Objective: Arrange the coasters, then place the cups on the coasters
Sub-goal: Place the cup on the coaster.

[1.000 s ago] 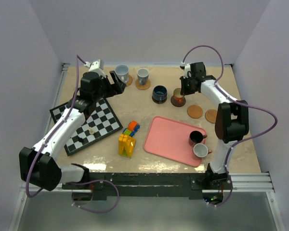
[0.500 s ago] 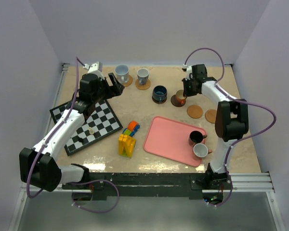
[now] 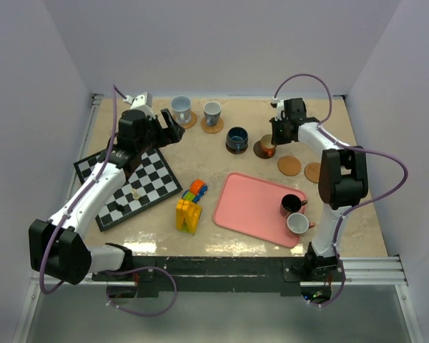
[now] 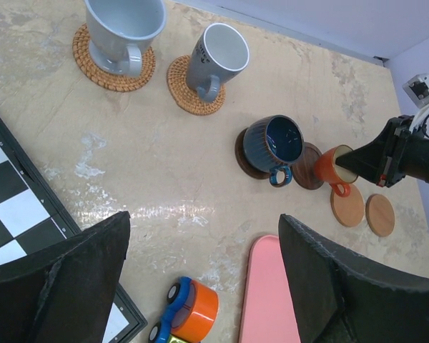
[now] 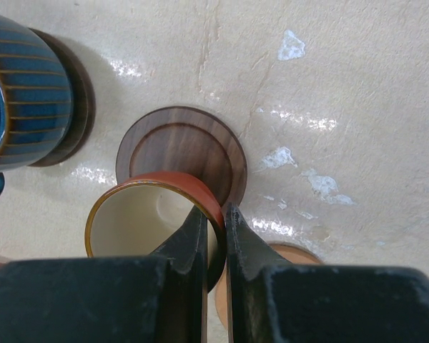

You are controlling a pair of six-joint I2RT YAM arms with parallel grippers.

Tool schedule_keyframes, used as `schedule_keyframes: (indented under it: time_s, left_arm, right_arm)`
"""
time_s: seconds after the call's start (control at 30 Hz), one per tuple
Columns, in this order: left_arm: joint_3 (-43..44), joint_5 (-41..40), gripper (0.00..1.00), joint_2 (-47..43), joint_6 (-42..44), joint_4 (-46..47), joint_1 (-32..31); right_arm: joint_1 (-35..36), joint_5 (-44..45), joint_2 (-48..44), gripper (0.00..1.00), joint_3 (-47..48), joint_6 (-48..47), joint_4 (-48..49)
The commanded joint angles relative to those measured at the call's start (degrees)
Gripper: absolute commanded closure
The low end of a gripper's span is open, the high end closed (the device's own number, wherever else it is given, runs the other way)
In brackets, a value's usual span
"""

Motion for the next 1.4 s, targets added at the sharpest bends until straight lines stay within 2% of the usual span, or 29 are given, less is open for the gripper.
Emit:
schedule_keyframes:
  time_s: [0.0,0.3,1.37]
  left_arm:
    - [-0.7,1.0,0.11,-0.8,0.0,2.1,0.6]
    - [-0.7,1.5,0.11,-0.4,-0.2,2.6,0.7]
    - [-1.0,2.4,0.11,-0.2,-0.7,3.3,0.7]
  right_arm:
    - [0.1,-1.3,-0.3,1.0,-0.6,2.3,4.7]
    - [0.0,-1.9,-0.3,1.0,-2.2,6.5,6.9]
    - [0.1,1.6,-0.6,1.0,-6.1,9.1,12.7]
